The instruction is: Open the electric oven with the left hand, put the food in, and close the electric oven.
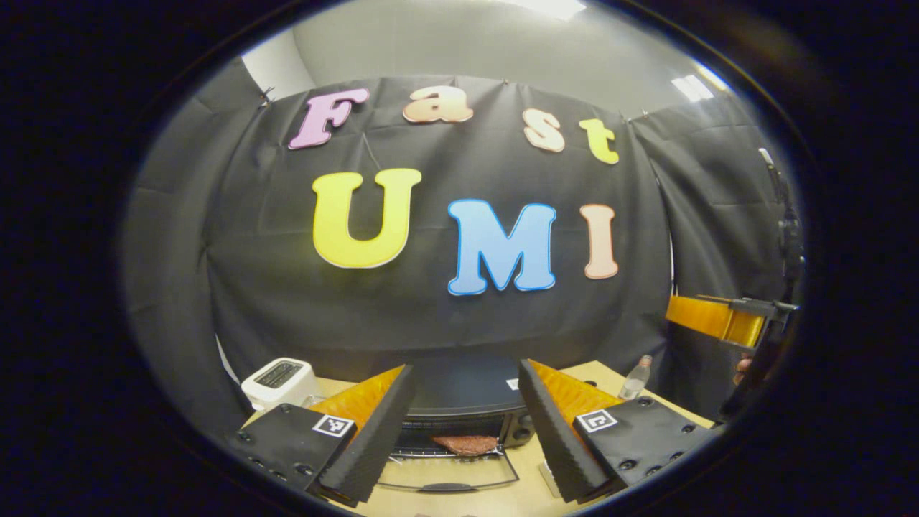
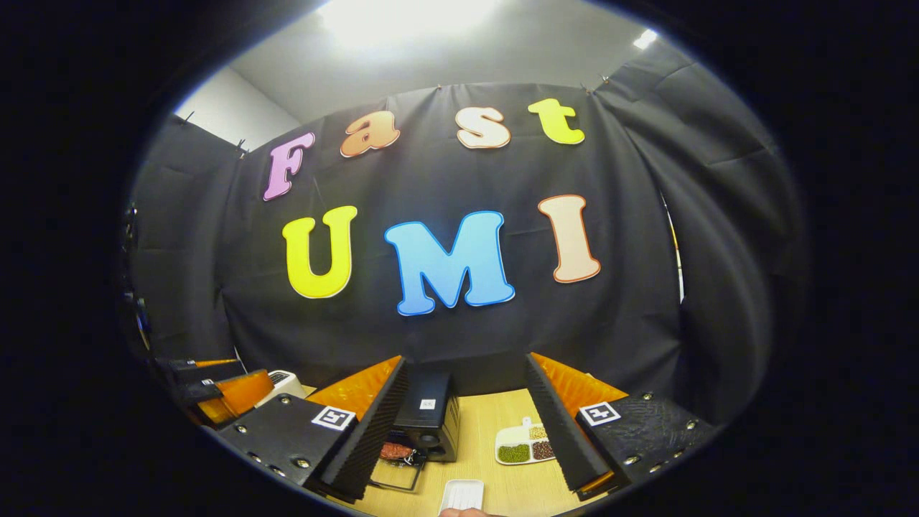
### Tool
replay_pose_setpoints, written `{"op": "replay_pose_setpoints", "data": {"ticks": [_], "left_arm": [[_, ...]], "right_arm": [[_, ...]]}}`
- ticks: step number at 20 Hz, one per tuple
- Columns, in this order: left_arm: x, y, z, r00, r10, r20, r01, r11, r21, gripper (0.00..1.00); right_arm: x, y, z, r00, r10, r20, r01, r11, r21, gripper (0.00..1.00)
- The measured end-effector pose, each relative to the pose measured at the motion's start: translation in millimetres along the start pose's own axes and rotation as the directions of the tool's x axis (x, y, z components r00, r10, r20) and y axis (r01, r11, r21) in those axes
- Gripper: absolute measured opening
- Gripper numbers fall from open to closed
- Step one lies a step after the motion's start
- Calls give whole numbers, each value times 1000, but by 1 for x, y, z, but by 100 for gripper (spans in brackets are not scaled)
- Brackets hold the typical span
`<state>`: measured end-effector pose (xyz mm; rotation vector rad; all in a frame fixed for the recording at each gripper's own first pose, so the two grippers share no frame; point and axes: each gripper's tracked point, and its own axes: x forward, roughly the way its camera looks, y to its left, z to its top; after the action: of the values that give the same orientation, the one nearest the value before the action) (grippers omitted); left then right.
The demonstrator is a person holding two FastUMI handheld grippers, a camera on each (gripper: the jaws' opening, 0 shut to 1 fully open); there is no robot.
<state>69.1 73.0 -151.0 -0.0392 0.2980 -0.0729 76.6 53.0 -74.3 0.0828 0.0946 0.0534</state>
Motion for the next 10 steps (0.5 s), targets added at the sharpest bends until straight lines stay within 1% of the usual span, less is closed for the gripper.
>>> {"op": "replay_pose_setpoints", "data": {"ticks": [2, 4, 5, 6, 7, 8, 10], "left_arm": [[5, 4, -35, 994, 17, -107, -18, 1000, -4, 92], [9, 8, -63, 982, 34, -184, -40, 999, -28, 100], [10, 10, -77, 975, 40, -218, -49, 998, -39, 92], [9, 13, -92, 966, 47, -255, -60, 997, -44, 97], [8, 17, -107, 955, 54, -293, -69, 997, -42, 97], [8, 18, -125, 942, 57, -330, -73, 997, -37, 100], [6, 20, -158, 914, 56, -403, -73, 997, -25, 100]], "right_arm": [[1, -7, -5, 1000, -8, -19, 7, 1000, -8, 98], [2, -13, -8, 999, -12, -37, 12, 1000, 1, 98], [1, -14, -10, 999, -12, -42, 12, 1000, 7, 98], [1, -17, -11, 999, -12, -44, 13, 1000, 13, 98], [1, -18, -13, 999, -8, -48, 9, 1000, 16, 98], [1, -20, -15, 999, -6, -54, 7, 1000, 15, 98], [1, -23, -17, 998, -1, -56, 1, 1000, 15, 98]]}}
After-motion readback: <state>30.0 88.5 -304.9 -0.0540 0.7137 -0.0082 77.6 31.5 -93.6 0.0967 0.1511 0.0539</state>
